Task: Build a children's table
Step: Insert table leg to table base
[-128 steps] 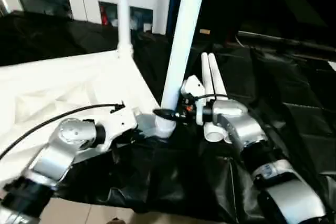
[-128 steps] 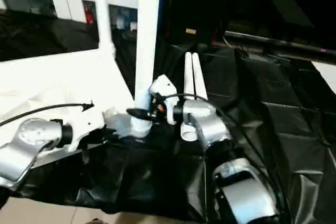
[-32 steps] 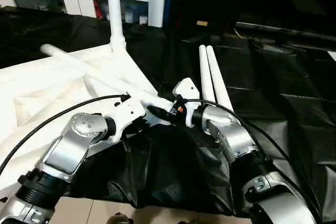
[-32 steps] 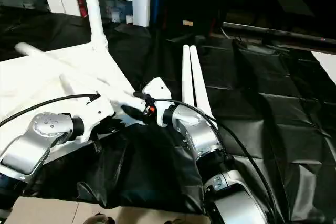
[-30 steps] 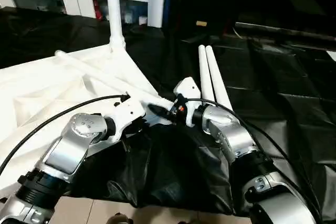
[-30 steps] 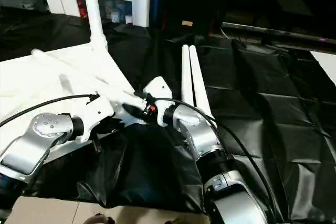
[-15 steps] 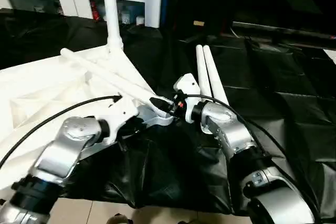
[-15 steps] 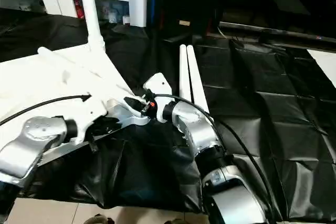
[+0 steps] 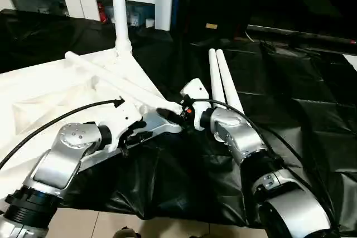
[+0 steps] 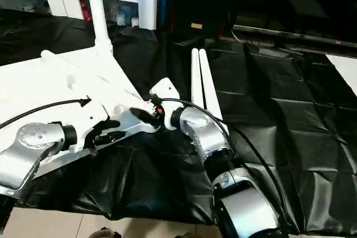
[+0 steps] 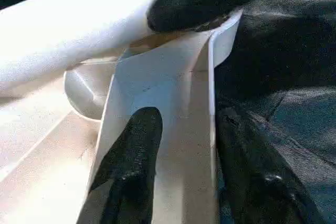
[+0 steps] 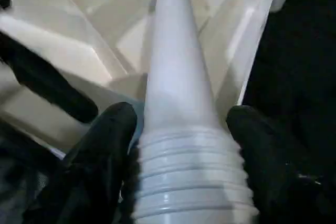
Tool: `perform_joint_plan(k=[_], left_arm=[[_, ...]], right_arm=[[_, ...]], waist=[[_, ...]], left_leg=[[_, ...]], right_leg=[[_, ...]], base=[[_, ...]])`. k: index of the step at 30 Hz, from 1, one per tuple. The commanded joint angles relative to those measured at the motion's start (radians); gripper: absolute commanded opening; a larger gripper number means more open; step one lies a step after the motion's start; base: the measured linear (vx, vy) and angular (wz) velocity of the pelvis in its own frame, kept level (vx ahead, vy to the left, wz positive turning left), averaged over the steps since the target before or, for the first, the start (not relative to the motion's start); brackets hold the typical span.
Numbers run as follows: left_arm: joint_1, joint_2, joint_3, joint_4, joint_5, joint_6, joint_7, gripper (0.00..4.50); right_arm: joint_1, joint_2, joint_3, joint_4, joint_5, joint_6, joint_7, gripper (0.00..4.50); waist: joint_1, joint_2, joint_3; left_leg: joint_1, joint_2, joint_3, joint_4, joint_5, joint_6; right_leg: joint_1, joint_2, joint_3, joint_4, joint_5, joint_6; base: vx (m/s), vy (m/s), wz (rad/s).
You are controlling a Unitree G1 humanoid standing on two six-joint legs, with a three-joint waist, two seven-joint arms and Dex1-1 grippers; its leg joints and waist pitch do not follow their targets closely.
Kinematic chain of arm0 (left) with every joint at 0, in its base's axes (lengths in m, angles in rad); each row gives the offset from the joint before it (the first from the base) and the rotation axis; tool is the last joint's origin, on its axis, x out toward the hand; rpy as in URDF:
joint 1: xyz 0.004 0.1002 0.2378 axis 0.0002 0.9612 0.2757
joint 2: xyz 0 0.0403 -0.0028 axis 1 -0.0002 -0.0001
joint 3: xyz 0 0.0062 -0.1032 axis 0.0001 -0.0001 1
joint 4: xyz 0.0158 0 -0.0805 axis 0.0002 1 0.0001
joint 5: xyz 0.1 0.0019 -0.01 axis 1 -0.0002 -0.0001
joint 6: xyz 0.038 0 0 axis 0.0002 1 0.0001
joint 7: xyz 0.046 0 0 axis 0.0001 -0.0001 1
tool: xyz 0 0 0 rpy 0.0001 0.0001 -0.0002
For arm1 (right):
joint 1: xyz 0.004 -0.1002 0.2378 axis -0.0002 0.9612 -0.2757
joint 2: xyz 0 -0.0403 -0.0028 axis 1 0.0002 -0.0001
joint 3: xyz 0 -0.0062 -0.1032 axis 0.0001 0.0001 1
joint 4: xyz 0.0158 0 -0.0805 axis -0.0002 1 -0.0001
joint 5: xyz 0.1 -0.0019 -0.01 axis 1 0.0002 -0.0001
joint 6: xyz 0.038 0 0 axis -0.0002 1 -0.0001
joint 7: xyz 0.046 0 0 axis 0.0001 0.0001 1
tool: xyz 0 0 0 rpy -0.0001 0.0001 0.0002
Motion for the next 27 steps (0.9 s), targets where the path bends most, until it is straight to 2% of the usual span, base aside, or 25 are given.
perform_joint_plan(k=[1,4,8,10,11,14,16,17,20,21,23,26,27], left_arm=[[-0.004,0.005,0.014,-0.024,-0.004,-0.001,0.008,2.16],[-0.006,0.006,0.020,-0.024,-0.008,0.000,0.007,2.37],[-0.010,0.008,0.024,-0.021,-0.006,-0.005,0.009,2.72],[-0.010,0.009,0.025,-0.021,-0.006,-0.006,0.009,2.78],[-0.012,0.009,0.028,-0.021,-0.007,-0.006,0.011,3.06],[-0.011,0.011,0.036,-0.022,-0.010,-0.006,0.013,3.10],[-0.011,0.011,0.038,-0.022,-0.011,-0.006,0.014,3.24],[-0.011,0.011,0.038,-0.022,-0.011,-0.006,0.014,3.51],[-0.006,0.014,0.050,-0.022,-0.014,-0.003,0.018,3.64],[-0.003,0.013,0.060,-0.023,-0.017,0.005,0.024,3.64],[-0.002,0.005,0.093,-0.023,-0.031,0.035,0.049,3.98],[-0.012,-0.021,0.142,-0.022,-0.062,0.071,0.084,4.04],[-0.019,-0.037,0.168,-0.021,-0.080,0.090,0.103,4.35]], right_arm=[[-0.012,-0.005,0.008,0.016,-0.014,0.012,-0.008,3.43],[-0.027,-0.007,0.017,0.037,-0.028,0.002,-0.005,3.45],[-0.049,-0.001,0.005,0.061,-0.023,-0.001,-0.006,3.45],[-0.053,0.001,0.001,0.064,-0.020,0.000,-0.007,3.45],[-0.057,0.003,-0.005,0.064,-0.015,0.000,-0.009,3.27],[-0.064,0.006,-0.013,0.071,-0.008,-0.002,-0.008,3.10],[-0.065,0.005,-0.014,0.074,-0.008,-0.003,-0.007,2.99],[-0.065,0.005,-0.014,0.074,-0.008,-0.003,-0.007,2.81],[-0.059,0.004,-0.010,0.078,-0.012,-0.004,0.001,2.75],[-0.055,0.003,-0.006,0.081,-0.015,-0.001,0.009,2.75],[-0.045,-0.001,0.012,0.089,-0.031,0.004,0.024,2.74],[-0.041,-0.003,0.014,0.093,-0.035,0.004,0.025,2.74],[-0.041,-0.002,0.010,0.093,-0.033,0.003,0.021,2.74]], waist=[[0.005,0.025,-0.084],[0.005,0.025,-0.084],[0.004,0.025,-0.082],[0.005,0.025,-0.082],[0.004,0.023,-0.082],[0.005,0.024,-0.083],[0.006,0.026,-0.084],[0.006,0.026,-0.083],[0.006,0.023,-0.082],[0.006,0.024,-0.082],[0.004,0.024,-0.081],[0.003,0.024,-0.080],[0.003,0.025,-0.081]], left_leg=[[0.010,0.055,-0.020,-0.065,-0.119,-0.005],[0.009,0.055,-0.019,-0.064,-0.114,-0.001],[0.010,0.057,-0.021,-0.066,-0.143,-0.010],[0.010,0.057,-0.021,-0.065,-0.141,-0.011],[0.010,0.057,-0.021,-0.065,-0.139,-0.010],[0.009,0.057,-0.021,-0.064,-0.125,-0.008],[0.009,0.057,-0.021,-0.064,-0.124,-0.008],[0.009,0.056,-0.021,-0.064,-0.126,-0.009],[0.009,0.056,-0.021,-0.064,-0.142,-0.012],[0.010,0.057,-0.021,-0.064,-0.148,-0.014],[0.010,0.057,-0.021,-0.064,-0.158,-0.017],[0.009,0.056,-0.022,-0.064,-0.169,-0.024],[0.010,0.056,-0.022,-0.064,-0.174,-0.026]], right_leg=[[0.052,-0.093,0.057,-0.060,-0.057,-0.232],[0.052,-0.093,0.056,-0.058,-0.041,-0.236],[0.051,-0.095,0.056,-0.061,-0.089,-0.232],[0.051,-0.095,0.056,-0.061,-0.084,-0.230],[0.051,-0.095,0.056,-0.061,-0.083,-0.230],[0.052,-0.094,0.056,-0.058,-0.059,-0.232],[0.052,-0.094,0.055,-0.057,-0.056,-0.233],[0.052,-0.094,0.055,-0.057,-0.057,-0.233],[0.052,-0.095,0.055,-0.060,-0.086,-0.229],[0.050,-0.095,0.056,-0.061,-0.097,-0.227],[0.050,-0.095,0.056,-0.062,-0.107,-0.225],[0.050,-0.095,0.056,-0.063,-0.126,-0.225],[0.049,-0.094,0.056,-0.062,-0.131,-0.225]], base=[[0.000,0.000,0.00],[0.000,0.000,0.00],[0.000,0.000,0.00],[0.000,0.000,0.00],[0.000,0.000,0.00],[0.000,0.000,0.00],[0.000,0.000,0.00],[0.000,0.000,0.00],[0.000,0.000,0.00],[0.000,0.000,0.00],[0.000,0.000,0.00],[0.000,0.000,0.00],[0.000,0.000,0.00]])
